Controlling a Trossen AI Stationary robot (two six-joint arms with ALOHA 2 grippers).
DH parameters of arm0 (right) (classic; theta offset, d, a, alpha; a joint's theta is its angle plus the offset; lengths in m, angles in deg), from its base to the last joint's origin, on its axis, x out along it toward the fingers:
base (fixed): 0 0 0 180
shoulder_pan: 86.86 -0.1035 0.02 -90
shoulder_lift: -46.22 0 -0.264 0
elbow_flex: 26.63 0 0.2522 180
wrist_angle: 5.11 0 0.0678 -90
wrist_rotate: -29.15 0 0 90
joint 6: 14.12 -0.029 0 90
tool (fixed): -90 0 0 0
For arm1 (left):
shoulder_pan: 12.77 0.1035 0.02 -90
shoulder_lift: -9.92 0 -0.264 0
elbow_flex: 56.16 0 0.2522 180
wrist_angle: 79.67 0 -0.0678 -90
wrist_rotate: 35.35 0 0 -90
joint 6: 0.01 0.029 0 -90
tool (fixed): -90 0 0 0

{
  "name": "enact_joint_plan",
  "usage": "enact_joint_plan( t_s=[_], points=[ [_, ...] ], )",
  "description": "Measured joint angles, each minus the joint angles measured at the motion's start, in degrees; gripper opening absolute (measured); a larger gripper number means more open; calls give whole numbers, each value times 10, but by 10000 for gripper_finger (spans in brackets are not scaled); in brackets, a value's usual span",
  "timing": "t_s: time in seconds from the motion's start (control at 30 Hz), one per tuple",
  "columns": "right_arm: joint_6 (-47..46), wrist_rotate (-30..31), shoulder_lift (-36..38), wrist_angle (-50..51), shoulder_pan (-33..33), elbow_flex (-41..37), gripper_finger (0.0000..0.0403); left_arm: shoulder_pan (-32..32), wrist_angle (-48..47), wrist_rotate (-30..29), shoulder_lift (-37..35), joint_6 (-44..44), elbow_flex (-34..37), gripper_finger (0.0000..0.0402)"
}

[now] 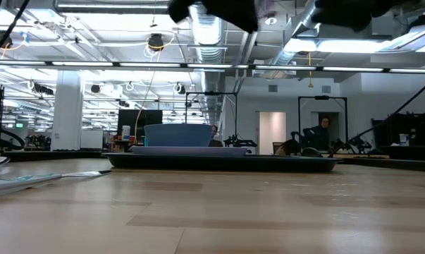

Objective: Set up tray
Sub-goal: Put the blue fork on top of the black napkin on the black tray

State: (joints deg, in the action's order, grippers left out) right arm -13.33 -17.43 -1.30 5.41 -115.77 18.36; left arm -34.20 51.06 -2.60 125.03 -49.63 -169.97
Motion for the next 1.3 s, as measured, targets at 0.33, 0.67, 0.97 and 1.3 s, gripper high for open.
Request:
enact_joint_plan(
  t_s=[0.33,0.67,0.97,1.3],
  points=[
    [87,-2,-74,-132,-23,0,248,-1,61,-34,38,56,0,6],
    [82,0,-123,-201,17,0,248,1,110,-45,38,104,0,6],
    [82,1,-159,-262,30,0,248,2,111,-42,38,104,0,6],
    [76,2,-167,-290,40,0,236,2,110,-35,43,111,0,6]
  ],
)
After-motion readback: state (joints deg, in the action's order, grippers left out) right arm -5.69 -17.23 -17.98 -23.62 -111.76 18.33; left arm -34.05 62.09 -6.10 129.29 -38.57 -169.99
